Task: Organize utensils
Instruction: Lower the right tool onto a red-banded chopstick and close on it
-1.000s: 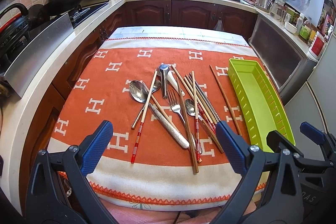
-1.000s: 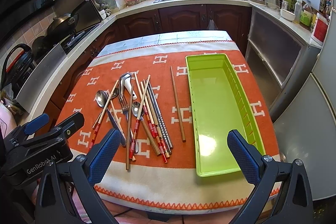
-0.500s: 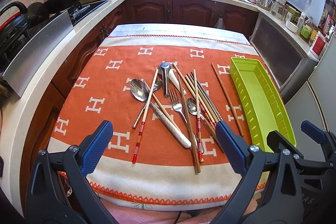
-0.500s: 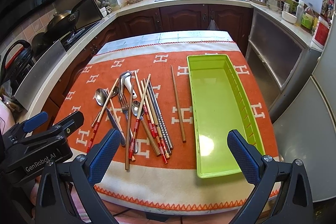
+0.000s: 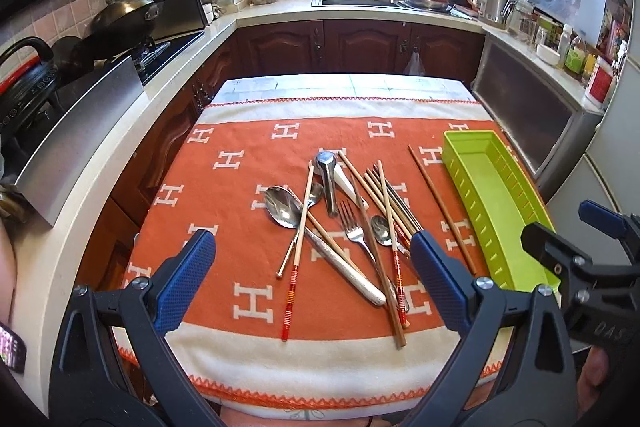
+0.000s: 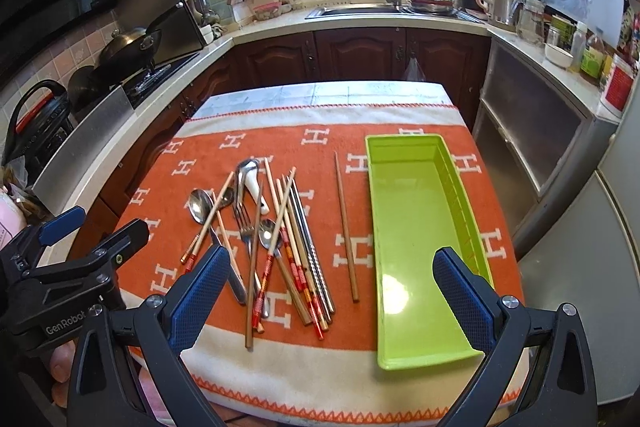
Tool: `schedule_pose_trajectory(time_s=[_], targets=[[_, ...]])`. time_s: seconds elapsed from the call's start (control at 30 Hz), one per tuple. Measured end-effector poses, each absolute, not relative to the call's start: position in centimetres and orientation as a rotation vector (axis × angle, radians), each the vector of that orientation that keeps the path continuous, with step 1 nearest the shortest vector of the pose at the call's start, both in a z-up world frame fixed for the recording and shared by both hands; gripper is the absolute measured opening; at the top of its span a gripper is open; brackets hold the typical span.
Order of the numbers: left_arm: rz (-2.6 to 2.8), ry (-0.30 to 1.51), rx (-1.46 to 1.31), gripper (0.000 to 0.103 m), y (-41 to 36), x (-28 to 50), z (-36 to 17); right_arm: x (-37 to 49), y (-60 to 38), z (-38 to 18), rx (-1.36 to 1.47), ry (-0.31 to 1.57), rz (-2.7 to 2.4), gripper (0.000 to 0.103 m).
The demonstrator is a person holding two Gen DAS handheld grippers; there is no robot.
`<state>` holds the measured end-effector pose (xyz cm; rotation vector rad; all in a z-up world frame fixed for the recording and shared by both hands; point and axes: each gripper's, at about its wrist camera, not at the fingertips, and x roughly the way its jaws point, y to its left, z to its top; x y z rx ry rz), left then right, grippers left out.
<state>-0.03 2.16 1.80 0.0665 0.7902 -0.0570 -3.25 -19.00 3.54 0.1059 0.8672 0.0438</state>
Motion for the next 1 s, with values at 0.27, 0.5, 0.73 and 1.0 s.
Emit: schedule_pose_trajectory(time_s=[0.27,0.5,0.73,1.0], targets=[[-0.057,0.855,-0.033,0.089,7.2,2.8,1.4,0.0,-18.3,4.7,0.152,0.889,0.134,0.092],[-0.029,0.965,-0.055,0.070,9.6,5.3,-3.1,3.7,-16.8,2.1,0.195,0.991,0.203,0.072],[-0.117,1.151,-0.131,0.031,9.8,6.9,-9.3,6.7,-16.1,-3.8,0.298,1.141,0.278,0.046],[-0.210,1.184,-0.133,0.016,7.9,7.1,-11.4,9.4,-14.5,-11.0,0.391,1.291,0.332,0.023]])
